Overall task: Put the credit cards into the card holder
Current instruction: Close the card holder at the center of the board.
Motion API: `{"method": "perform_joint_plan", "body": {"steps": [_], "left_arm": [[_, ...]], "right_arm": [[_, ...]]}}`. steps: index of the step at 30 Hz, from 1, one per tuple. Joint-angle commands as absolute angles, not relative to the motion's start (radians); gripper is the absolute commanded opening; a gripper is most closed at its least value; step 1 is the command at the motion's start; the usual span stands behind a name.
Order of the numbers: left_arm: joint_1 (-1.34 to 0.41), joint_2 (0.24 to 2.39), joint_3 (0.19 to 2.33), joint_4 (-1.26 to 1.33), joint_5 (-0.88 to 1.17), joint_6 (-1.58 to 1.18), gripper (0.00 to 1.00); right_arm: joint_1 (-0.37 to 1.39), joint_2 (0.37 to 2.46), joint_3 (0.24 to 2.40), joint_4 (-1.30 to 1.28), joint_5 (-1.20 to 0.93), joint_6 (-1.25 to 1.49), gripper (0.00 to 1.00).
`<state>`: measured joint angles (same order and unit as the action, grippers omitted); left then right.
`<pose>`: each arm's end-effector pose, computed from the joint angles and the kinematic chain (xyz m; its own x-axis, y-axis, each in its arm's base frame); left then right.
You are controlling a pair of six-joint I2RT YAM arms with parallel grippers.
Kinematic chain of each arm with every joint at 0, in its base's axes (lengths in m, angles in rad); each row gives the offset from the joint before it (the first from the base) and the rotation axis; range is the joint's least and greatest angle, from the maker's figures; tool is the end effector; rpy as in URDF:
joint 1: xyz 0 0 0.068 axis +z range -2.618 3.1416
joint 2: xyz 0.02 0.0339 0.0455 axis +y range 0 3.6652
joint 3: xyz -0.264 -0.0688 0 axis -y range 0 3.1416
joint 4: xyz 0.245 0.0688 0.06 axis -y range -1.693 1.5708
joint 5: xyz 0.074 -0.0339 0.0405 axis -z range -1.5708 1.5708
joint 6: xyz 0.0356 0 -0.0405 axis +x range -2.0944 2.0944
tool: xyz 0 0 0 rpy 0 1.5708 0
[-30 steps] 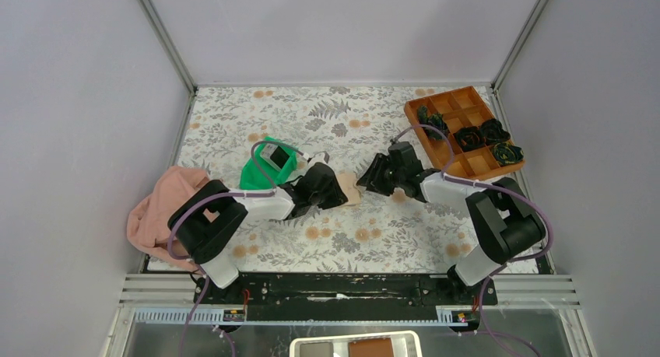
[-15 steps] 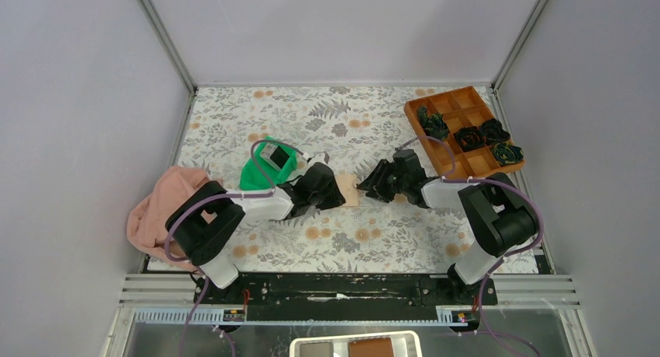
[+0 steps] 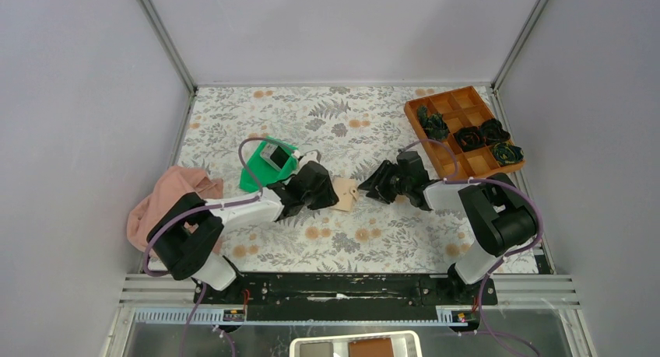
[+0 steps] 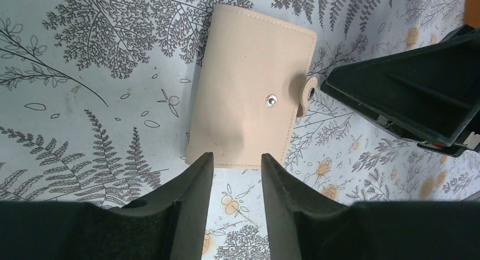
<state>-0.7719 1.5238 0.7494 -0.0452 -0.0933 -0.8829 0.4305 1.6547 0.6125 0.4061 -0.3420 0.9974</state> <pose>0.2169 -0.2064 0.1688 -0.8339 -0.2618 -0.4859 0.0074 0.8750 -0.4841 0.2713 0.1377 0.1314 -0.8291 0.4901 -0.2690 0.1072 0.6116 0.7838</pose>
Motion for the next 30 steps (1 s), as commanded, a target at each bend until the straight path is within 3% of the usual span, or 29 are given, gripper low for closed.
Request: {"method": "perform_joint_plan", "body": {"steps": [1,5,12,30], "left_arm": [[-0.774,1.496,0.759,-0.063,-0.131,-0.883,0.46],[-0.769,1.493,0.77,-0.072,-0.163,-0.886,0.54],[-0.698,1.483,0.726,-0.042,-0.199,-0.895,0.58],[-0.591,1.607,0.752,0.051,-0.107,-0.869,0.57]], "right_arm": [[0.425,1.634,0.605,0.452,-0.374,1.018,0.52],[0.424,1.609,0.579,0.46,-0.375,1.035,0.52],[0.424,1.59,0.532,0.522,-0.39,1.104,0.53],[0.438,1.644,0.508,0.598,-0.377,1.206,0.53]]}}
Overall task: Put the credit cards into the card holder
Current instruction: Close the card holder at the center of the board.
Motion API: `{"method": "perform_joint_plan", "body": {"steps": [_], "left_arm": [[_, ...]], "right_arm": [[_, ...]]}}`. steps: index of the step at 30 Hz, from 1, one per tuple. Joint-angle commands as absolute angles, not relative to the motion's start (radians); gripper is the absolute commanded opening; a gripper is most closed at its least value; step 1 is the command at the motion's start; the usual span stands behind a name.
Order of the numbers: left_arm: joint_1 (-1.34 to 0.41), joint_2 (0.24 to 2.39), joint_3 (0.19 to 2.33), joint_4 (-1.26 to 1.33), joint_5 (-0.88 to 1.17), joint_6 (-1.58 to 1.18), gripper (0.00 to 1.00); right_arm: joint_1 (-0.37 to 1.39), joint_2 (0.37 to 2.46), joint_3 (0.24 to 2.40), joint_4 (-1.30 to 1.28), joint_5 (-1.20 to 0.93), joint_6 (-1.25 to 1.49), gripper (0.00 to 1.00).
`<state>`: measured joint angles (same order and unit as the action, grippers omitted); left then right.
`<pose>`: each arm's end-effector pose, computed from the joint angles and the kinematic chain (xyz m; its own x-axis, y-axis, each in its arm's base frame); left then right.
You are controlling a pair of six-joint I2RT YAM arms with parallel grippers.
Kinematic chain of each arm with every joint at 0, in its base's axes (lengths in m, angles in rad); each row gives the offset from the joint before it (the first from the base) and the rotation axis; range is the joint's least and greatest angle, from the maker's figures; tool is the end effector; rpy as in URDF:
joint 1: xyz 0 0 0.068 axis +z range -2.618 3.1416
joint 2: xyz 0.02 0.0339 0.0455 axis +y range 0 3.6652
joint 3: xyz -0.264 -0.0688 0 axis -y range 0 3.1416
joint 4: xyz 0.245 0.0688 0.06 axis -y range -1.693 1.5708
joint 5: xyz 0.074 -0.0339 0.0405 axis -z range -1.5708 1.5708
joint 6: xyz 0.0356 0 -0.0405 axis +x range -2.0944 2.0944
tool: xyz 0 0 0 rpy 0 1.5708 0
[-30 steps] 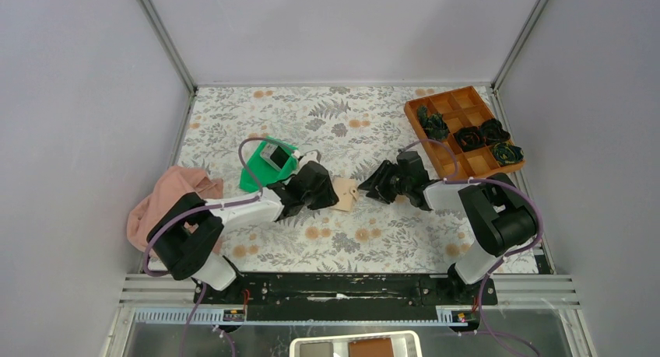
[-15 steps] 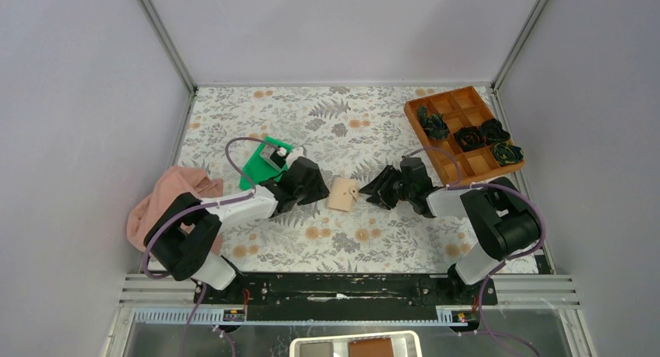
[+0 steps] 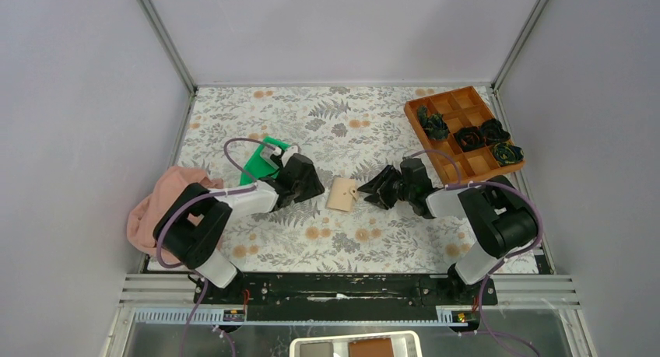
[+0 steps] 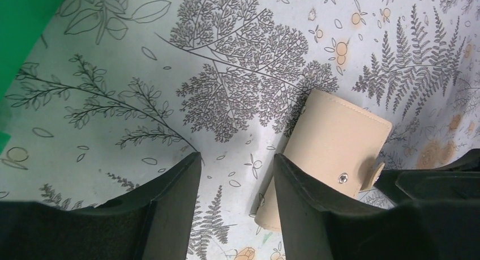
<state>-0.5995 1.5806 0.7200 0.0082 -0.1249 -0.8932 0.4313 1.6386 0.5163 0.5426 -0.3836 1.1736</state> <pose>0.2500 -0.1655 0.1485 -0.7731 -0.4079 -0.4857 -0.1757 0.8735 -0.4540 0.2558 0.1324 0.1235 -0.8123 0.5675 -0.1346 0.1989 0.4864 0.8508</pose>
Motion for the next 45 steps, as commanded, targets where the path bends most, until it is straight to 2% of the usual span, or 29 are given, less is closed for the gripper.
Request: {"method": "perform_joint_plan", "body": {"steps": [1,22,45], "left_arm": [[-0.591,1.613,0.755,0.053,-0.102,-0.867,0.57],[-0.62,1.636,0.744,0.07,-0.019,-0.835,0.53],[-0.661,1.666,0.753,0.07,-0.015,-0.828,0.51]], "right_arm": [[0.438,1.649,0.502,0.607,-0.377,1.213,0.53],[0.483,1.744,0.518,0.699,-0.377,1.273,0.54],[0.504,1.756,0.554,0.664,-0.379,1.228,0.53]]}}
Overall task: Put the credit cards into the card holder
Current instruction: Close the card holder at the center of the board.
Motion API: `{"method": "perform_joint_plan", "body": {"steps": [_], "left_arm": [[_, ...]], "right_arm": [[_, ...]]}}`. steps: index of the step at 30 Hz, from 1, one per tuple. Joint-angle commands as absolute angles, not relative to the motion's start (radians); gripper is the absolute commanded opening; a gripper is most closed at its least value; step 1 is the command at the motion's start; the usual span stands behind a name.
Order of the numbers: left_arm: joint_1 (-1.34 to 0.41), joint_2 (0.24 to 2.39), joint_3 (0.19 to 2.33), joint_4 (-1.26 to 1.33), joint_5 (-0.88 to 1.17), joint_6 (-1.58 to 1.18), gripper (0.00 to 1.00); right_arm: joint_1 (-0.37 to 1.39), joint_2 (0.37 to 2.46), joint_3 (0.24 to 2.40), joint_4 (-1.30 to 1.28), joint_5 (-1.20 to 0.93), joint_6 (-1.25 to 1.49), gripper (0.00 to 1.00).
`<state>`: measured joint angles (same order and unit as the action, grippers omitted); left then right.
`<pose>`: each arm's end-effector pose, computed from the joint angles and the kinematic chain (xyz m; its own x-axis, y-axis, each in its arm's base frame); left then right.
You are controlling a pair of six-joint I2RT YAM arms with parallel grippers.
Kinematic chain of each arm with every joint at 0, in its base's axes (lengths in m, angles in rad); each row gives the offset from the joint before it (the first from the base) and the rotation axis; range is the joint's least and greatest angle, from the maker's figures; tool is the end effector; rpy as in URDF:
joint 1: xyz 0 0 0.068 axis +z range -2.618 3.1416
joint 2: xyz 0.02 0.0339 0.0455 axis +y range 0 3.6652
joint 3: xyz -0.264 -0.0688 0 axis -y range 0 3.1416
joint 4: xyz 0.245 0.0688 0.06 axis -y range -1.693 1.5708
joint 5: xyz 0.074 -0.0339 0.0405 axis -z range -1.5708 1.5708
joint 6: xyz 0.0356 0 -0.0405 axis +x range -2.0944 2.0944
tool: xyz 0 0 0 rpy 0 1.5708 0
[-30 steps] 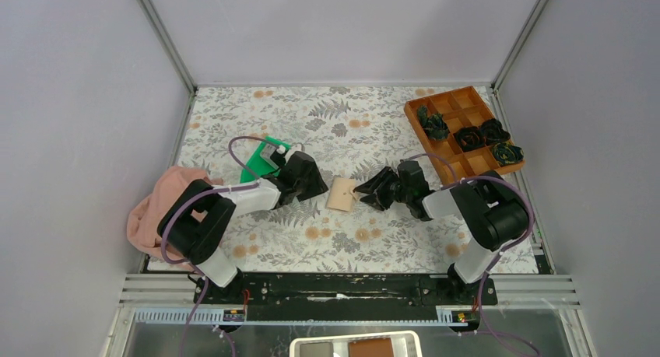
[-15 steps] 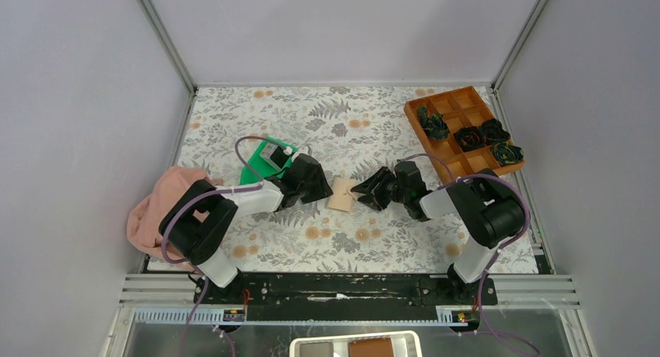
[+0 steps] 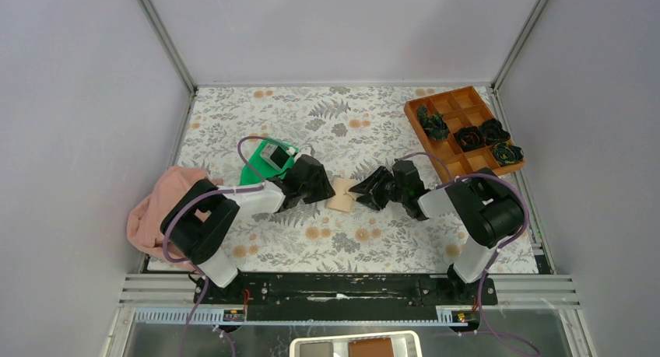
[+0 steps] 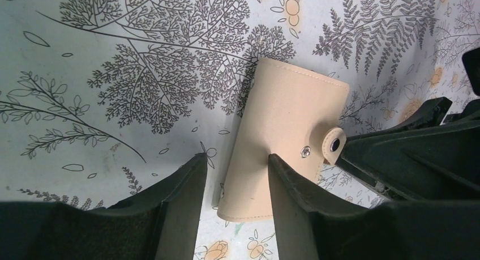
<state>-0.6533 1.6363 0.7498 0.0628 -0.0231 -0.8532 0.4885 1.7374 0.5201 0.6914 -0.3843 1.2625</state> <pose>0.2491 -0.1897 0.1446 -0.8315 -0.3120 -0.4596 -0.0475 0.8643 -0.5008 0.2564 0.1514 0.1110 -0.8219 0.5635 -0.0831 0.2035 0.4267 0.8812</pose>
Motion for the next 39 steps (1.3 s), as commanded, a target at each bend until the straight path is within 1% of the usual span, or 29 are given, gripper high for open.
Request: {"method": "perform_joint_plan", "body": {"steps": [1,13,23,31,36,39], "left_arm": [[-0.661,1.668,0.754,0.07,-0.015,-0.829,0.51],[-0.666,1.684,0.768,0.057,-0.022,-0.823,0.5],[-0.667,1.724,0.772,0.049,-0.015,-0.82,0.48],[-0.667,1.741,0.775,0.046,-0.019,-0.813,0.46],[-0.667,1.738,0.776,0.042,-0.029,-0.811,0.46],[-0.667,1.727,0.776,0.037,-0.038,-0.81,0.46]], "right_arm": [[0.506,1.757,0.556,0.661,-0.38,1.225,0.53],[0.51,1.771,0.617,0.543,-0.397,1.157,0.53],[0.522,1.808,0.753,0.336,-0.432,1.024,0.53],[0.529,1.845,0.821,0.233,-0.465,0.961,0.53],[0.531,1.826,0.828,0.201,-0.477,0.914,0.53],[0.529,1.78,0.799,0.241,-0.484,0.92,0.54]]}}
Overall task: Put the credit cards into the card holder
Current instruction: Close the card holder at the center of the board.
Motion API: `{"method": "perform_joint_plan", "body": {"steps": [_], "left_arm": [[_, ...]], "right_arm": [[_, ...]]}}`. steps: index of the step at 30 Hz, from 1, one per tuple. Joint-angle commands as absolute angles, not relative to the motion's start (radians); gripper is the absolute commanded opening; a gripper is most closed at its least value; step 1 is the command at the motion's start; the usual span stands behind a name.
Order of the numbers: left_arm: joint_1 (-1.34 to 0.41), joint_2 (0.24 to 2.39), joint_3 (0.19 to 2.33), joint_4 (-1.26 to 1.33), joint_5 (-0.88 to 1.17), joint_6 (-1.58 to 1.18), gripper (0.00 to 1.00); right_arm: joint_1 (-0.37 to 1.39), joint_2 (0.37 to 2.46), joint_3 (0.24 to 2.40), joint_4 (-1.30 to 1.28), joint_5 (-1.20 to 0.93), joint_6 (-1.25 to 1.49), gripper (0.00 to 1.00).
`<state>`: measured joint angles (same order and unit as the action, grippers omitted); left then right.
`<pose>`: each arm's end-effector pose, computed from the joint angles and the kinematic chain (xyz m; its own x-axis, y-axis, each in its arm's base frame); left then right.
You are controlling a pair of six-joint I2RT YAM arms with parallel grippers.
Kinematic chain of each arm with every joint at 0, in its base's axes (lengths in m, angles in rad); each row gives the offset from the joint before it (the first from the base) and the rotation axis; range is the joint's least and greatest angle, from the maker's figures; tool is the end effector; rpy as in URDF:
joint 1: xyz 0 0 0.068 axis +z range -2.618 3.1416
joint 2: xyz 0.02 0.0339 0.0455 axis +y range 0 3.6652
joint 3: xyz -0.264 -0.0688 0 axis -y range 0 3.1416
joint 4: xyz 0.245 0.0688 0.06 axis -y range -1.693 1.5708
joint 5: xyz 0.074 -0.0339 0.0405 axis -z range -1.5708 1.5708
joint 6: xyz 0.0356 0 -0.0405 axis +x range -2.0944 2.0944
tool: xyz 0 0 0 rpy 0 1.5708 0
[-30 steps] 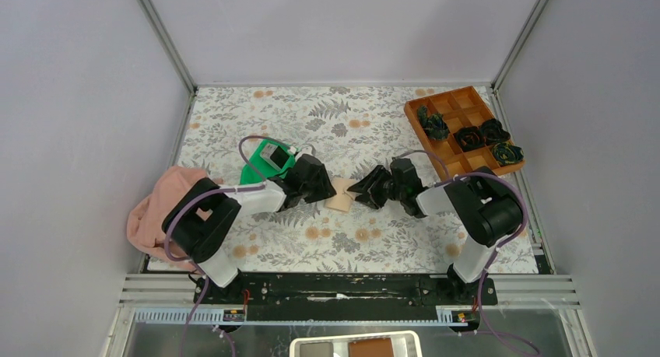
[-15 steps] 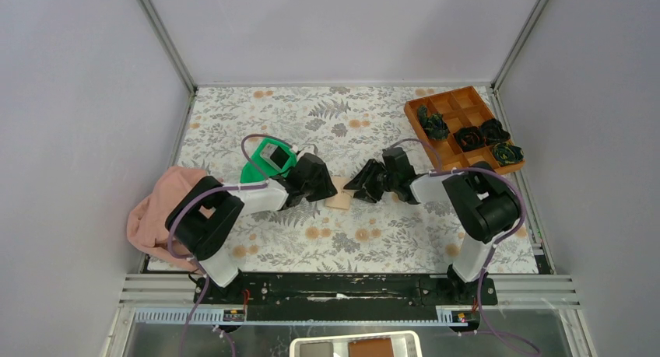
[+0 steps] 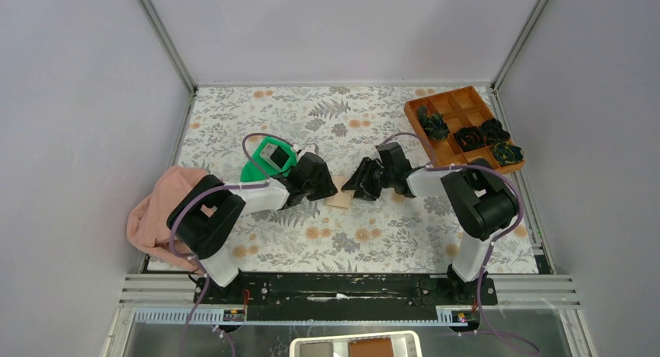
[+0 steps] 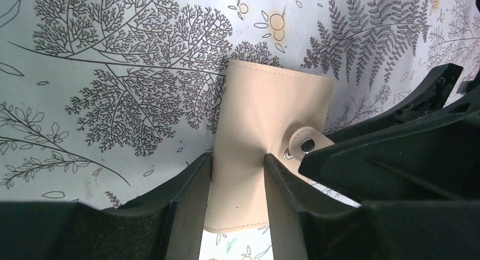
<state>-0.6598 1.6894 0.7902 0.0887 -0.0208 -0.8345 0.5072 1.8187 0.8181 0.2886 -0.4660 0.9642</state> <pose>0.2582 -0.1993 0.1418 -0.8302 -0.2935 -0.4740 -0.0203 0.8655 -0.5005 0.2961 0.1828 0.1265 -0.9264 0.3249 -0.1904 0.0523 0.6117 0.7893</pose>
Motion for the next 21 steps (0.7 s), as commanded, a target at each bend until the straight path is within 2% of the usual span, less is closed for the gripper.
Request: {"method": "perform_joint_plan", "body": {"steps": [1,5,9,21], "left_arm": [[-0.667,1.725,0.775,0.036,-0.039,-0.81,0.46],[-0.665,1.713,0.776,0.032,-0.044,-0.813,0.46],[-0.666,1.716,0.772,0.033,-0.037,-0.818,0.46],[-0.666,1.704,0.752,0.04,-0.034,-0.824,0.46]], "right_arm": [[0.529,1.766,0.795,0.238,-0.477,0.92,0.54],[0.527,1.724,0.758,0.26,-0.445,0.944,0.55],[0.52,1.71,0.692,0.389,-0.437,1.069,0.55],[0.521,1.703,0.649,0.583,-0.405,1.247,0.56]]}}
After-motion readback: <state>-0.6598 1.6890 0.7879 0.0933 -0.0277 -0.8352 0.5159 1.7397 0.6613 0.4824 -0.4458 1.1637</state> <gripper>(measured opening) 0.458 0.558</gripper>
